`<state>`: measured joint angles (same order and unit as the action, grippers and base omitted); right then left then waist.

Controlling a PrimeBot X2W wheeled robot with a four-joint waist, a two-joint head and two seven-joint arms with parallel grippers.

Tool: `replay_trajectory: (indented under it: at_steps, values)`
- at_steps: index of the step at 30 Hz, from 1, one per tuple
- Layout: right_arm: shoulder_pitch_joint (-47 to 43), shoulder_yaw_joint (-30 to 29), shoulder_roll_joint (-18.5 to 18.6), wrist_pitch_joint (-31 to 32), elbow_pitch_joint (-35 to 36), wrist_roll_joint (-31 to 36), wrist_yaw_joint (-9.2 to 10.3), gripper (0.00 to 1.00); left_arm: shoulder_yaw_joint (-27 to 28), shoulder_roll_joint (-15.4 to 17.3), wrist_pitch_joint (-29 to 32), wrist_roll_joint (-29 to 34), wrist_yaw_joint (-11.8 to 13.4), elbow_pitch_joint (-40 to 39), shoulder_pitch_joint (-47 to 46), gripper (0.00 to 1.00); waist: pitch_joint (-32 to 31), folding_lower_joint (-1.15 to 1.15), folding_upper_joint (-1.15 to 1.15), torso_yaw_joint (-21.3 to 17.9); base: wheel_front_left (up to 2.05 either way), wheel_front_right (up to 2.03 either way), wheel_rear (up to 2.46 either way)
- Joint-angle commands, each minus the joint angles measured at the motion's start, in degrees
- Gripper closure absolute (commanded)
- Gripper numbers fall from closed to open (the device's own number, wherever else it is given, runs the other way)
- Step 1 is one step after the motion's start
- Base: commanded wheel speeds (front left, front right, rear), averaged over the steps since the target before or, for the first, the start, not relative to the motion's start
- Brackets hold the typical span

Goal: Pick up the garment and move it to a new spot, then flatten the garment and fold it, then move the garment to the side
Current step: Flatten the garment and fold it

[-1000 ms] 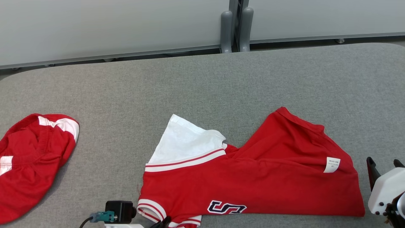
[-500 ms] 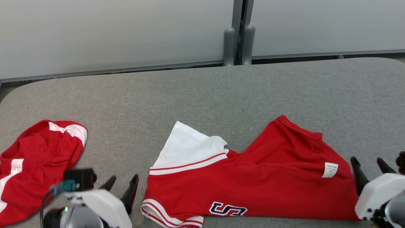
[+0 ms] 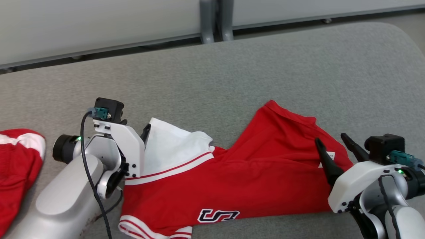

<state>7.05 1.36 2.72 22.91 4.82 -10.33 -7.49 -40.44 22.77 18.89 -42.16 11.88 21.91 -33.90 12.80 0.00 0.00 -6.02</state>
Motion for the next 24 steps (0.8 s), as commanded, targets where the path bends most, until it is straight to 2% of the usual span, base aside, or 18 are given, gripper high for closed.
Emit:
replay_trajectory:
  at_steps: [1,8,15,16,17,18,19,20,22,23,24]
  values:
    - [0.7,0.4,0.3,-0.6,-0.2,-0.3,-0.01,0.00,-0.2,0.1,0.3,0.3,-0.7,1.7,-1.4,0.00,2.1,0.00,0.00,-2.3,0.00,0.00,0.00]
    - [1.3,2.3,0.3,-1.5,-2.2,-1.7,-0.01,0.00,-0.5,-0.3,2.6,0.1,-1.9,9.8,-5.8,0.00,3.3,0.00,0.00,-4.4,0.00,0.00,0.00]
    - [1.8,2.4,0.3,-2.2,-3.0,-1.8,-0.01,0.00,-1.7,-0.5,3.1,1.0,-3.1,12.9,-7.7,0.00,4.0,0.00,0.00,-5.1,0.00,0.00,0.00]
    - [2.0,2.5,0.3,-2.3,-3.0,-1.9,-0.01,0.00,-1.8,-0.8,3.4,0.6,-3.4,13.2,-7.8,0.02,4.1,0.00,0.00,-5.2,0.00,0.00,0.00]
    - [2.0,2.8,0.3,-2.4,-3.3,-2.3,-0.01,0.00,-2.0,-1.4,3.9,0.1,-3.8,13.7,-7.9,0.07,4.2,0.00,0.00,-5.4,0.00,0.00,0.00]
    - [2.1,2.7,0.3,-2.5,-3.7,-2.4,-0.01,0.00,-2.4,-2.5,4.4,-0.3,-4.3,14.3,-8.2,0.17,4.4,0.00,0.00,-5.4,0.00,0.00,0.00]
    - [2.1,2.6,0.3,-2.5,-3.9,-2.4,-0.01,0.00,-2.5,-2.8,4.5,-0.5,-4.2,14.5,-8.4,0.42,4.5,0.00,0.00,-5.4,0.00,0.00,0.00]
    - [2.1,2.6,0.3,-2.5,-3.9,-2.4,-0.01,0.00,-2.6,-2.6,4.5,-0.4,-4.2,14.8,-8.6,0.55,4.5,0.00,0.00,-5.4,0.00,0.00,0.00]
    - [2.2,2.6,0.3,-2.5,-4.0,-2.5,-0.01,0.00,-2.5,-2.1,4.6,-0.4,-4.4,15.4,-8.6,0.95,4.5,0.00,0.00,-5.5,0.00,0.00,0.00]
    - [2.3,2.6,0.3,-2.5,-4.0,-2.6,-0.01,0.00,-2.2,-2.2,4.9,-1.0,-4.6,15.7,-8.4,1.00,4.6,0.00,0.00,-5.6,0.00,0.00,0.00]
    - [2.4,2.7,0.3,-2.5,-4.0,-2.8,-0.01,0.00,-2.3,-2.4,5.3,-1.1,-4.6,15.9,-8.4,1.00,4.6,0.00,0.00,-5.6,0.00,0.00,0.00]
